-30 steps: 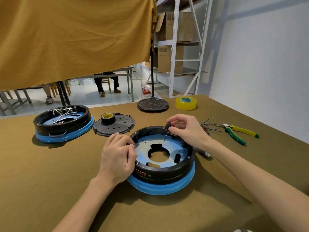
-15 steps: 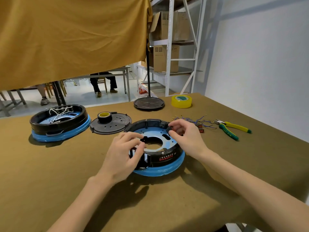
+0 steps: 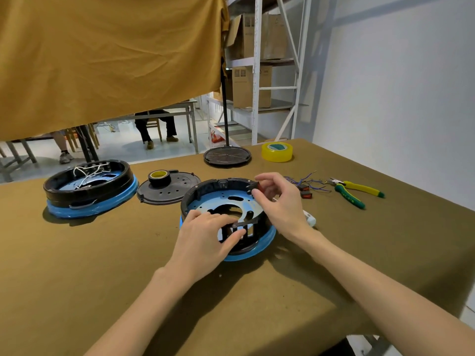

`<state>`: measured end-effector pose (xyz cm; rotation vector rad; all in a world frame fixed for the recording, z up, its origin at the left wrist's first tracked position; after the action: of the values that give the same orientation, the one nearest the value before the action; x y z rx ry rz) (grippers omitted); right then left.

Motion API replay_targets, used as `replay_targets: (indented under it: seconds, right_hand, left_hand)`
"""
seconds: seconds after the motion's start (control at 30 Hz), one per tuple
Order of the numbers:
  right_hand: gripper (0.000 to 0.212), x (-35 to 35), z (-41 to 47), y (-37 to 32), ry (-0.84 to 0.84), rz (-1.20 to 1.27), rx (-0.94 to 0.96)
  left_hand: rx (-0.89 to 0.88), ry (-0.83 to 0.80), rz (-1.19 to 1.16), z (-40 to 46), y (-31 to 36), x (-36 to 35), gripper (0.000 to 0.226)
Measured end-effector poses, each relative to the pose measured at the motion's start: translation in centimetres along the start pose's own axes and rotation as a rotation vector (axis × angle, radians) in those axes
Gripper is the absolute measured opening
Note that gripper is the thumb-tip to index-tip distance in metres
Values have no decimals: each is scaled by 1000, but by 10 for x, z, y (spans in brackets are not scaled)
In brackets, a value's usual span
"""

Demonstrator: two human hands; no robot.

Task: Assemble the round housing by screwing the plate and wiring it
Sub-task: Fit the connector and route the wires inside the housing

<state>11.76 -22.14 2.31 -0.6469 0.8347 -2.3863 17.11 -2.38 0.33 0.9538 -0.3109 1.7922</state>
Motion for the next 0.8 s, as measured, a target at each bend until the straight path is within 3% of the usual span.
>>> replay_targets:
  seconds: [0.17, 0.4, 0.8]
  right_hand:
    - [34, 10, -41, -8, -8, 107, 14]
    - [47, 11, -65, -8, -47, 136, 78]
    - [36, 11, -71, -13, -117, 107, 119]
  left_hand:
    - [23, 50, -88, 3, 4, -11, 34]
    - [94, 144, -276, -2, 6, -11, 43]
    - [80, 176, -359, -5, 13, -14, 34]
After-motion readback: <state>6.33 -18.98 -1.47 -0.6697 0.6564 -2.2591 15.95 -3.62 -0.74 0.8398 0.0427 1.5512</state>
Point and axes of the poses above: each hand's wrist, its own z-axis towards the middle knuckle, its own x-axis out of the back of the hand, y = z × x, the point moved 3 cm from there along z, towards the middle knuckle, and after that the axes turned 2 degrees about y, right-handed, at the moved point
